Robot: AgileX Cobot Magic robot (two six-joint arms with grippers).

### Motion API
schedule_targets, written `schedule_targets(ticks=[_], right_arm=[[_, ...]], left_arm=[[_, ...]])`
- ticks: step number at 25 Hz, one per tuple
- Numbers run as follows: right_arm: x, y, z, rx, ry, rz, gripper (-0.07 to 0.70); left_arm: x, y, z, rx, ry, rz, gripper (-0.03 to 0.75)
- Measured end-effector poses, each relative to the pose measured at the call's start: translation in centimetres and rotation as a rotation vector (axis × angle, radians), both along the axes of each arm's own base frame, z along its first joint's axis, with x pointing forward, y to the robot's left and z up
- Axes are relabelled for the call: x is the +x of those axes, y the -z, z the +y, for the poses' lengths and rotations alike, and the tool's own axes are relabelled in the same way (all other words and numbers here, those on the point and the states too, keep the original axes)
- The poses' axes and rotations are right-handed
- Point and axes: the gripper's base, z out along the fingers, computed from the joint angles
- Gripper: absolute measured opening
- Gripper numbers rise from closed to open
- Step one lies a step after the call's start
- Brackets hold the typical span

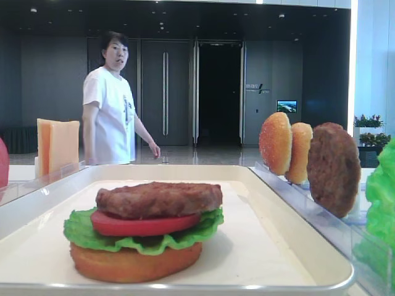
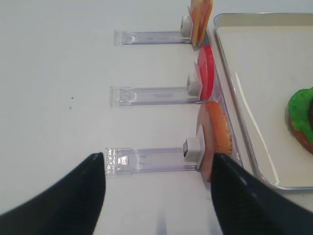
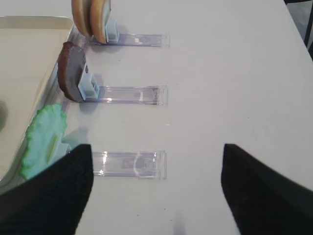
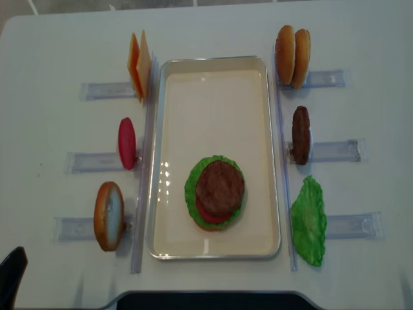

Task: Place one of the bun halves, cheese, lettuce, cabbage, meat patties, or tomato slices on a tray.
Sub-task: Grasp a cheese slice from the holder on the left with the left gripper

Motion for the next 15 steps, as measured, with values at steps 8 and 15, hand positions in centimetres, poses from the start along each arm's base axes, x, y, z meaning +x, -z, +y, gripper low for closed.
schedule_targets(ticks=[8, 15], right_arm=[[0.00, 0.00, 0.00, 0.000, 0.000, 0.000, 0.544], [0.00, 0.00, 0.00, 0.000, 0.000, 0.000, 0.544]], left_arm=[[0.00, 0.00, 0.00, 0.000, 0.000, 0.000, 0.517], [0.00, 0.00, 0.00, 0.000, 0.000, 0.000, 0.517]])
